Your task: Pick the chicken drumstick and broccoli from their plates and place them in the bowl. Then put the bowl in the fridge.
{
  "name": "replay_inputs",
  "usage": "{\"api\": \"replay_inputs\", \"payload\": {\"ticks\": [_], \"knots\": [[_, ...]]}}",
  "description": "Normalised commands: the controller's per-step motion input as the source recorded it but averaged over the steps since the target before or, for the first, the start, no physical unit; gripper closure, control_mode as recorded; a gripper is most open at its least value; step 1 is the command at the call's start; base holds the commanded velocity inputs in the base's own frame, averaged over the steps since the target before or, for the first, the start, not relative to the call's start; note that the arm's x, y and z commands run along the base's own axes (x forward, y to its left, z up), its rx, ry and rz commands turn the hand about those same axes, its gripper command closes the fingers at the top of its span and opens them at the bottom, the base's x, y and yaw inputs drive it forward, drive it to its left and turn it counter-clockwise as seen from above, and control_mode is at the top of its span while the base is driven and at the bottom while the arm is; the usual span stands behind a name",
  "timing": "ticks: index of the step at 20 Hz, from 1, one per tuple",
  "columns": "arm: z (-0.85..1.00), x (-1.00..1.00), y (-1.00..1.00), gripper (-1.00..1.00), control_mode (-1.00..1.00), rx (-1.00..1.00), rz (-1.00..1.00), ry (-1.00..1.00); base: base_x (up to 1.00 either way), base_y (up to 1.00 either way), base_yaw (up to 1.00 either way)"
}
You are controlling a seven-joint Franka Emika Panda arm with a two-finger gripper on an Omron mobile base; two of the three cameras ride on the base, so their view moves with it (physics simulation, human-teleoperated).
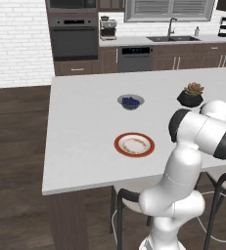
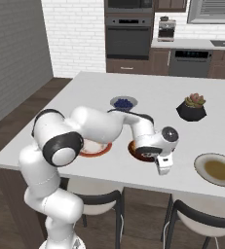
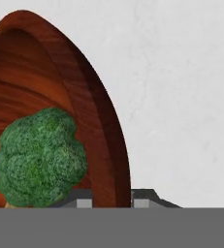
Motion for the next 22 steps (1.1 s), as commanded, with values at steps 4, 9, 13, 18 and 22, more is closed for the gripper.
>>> {"api": "replay_inputs", "payload": {"ticks": [4, 9, 13, 18, 22], "knots": [[0.50, -0.40, 0.06, 1.00, -1.00, 0.00, -0.23, -0.30, 0.00, 0.00, 0.00], [0.99, -0.55, 0.19, 1.00, -1.00, -0.02, -0.17, -0.07, 0.00, 0.00, 0.00], [1.00, -0.68, 0.27, 1.00, -1.00, 0.00, -0.14, 0.00, 0.00, 0.00, 0.00], [0.92, -0.73, 0.38, 1.00, -1.00, 0.00, -0.05, -0.04, 0.00, 0.00, 0.00], [0.45, -0.67, 0.71, 1.00, -1.00, 0.09, 0.00, -0.10, 0.00, 0.00, 0.00]]}}
